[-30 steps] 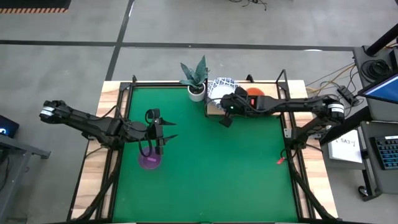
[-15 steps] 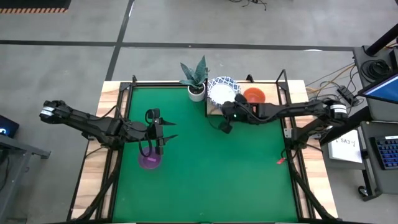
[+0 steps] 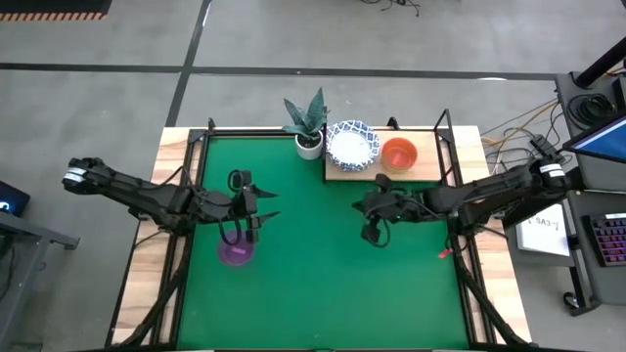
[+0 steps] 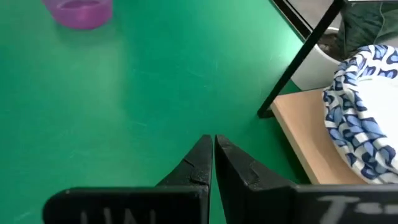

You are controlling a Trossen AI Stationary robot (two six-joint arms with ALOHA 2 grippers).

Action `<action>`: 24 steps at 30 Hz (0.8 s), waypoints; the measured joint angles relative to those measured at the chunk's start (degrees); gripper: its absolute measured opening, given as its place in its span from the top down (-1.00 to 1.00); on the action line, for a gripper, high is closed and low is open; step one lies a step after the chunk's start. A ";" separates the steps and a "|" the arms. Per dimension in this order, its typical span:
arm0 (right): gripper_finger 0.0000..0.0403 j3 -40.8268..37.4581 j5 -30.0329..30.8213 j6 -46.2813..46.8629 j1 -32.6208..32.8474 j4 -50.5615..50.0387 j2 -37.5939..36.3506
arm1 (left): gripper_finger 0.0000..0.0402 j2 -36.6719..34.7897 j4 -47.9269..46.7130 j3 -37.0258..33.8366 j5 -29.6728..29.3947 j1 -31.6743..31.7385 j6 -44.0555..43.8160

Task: Place and stack bowls onto a shelf
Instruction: Stack the purple bowl on top of the orange bowl

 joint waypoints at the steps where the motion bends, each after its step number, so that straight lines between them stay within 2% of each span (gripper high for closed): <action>1: 0.96 -0.97 0.02 -0.03 0.51 0.59 -0.87 | 0.04 0.18 -0.05 0.00 0.01 0.02 -1.22; 12: 0.96 -13.70 -1.49 -4.00 1.98 10.24 -13.75 | 0.04 6.69 -0.80 0.00 0.23 0.00 -15.32; 15: 0.96 -16.97 -2.92 -5.27 1.98 13.27 -17.90 | 0.04 7.95 -2.88 0.03 2.29 0.00 -20.89; 18: 0.96 -18.82 -2.98 -6.46 1.98 14.16 -21.75 | 0.04 9.19 -9.55 2.15 5.76 0.02 -28.18; 24: 0.96 -20.24 -6.33 -9.29 1.98 14.80 -27.79 | 0.04 14.93 -35.10 12.31 10.73 0.00 -48.28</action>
